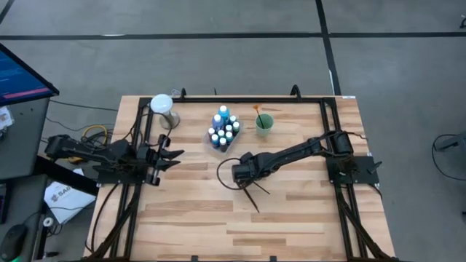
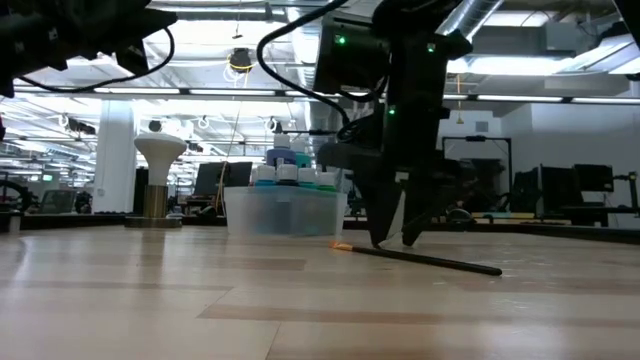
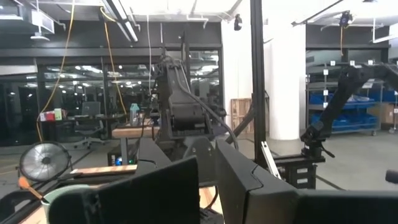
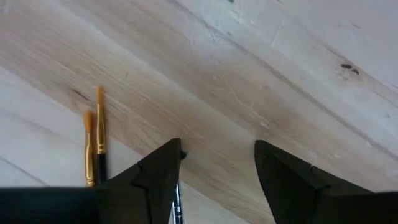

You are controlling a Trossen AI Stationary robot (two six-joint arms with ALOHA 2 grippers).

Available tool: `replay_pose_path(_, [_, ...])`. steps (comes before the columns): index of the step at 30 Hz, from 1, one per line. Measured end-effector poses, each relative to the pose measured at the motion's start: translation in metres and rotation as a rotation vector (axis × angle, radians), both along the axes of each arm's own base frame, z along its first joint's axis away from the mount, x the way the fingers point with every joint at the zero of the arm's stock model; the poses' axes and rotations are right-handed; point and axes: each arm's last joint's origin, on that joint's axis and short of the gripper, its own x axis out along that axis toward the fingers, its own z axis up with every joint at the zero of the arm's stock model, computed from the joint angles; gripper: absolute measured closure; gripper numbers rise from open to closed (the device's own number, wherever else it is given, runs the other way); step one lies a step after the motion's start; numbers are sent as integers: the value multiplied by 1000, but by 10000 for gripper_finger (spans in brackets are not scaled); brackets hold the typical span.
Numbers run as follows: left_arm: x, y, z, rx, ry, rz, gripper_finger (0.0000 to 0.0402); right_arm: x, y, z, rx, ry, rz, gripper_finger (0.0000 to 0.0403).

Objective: Pick & Place Paint Supplies
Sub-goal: Put the black paint brush into the green cup

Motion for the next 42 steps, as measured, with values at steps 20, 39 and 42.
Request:
replay_pose_path(20, [3,0,-3,5,28,-1,401,-7,16,30,43,-59,156,209])
replay_pose_path(39, [3,0,-2,3,19,0,401,0,40,0,47,-61,154,220])
replay_pose_path(42, [3,0,-2,3,19,0,401,-1,40,-1,38,-52,145,224])
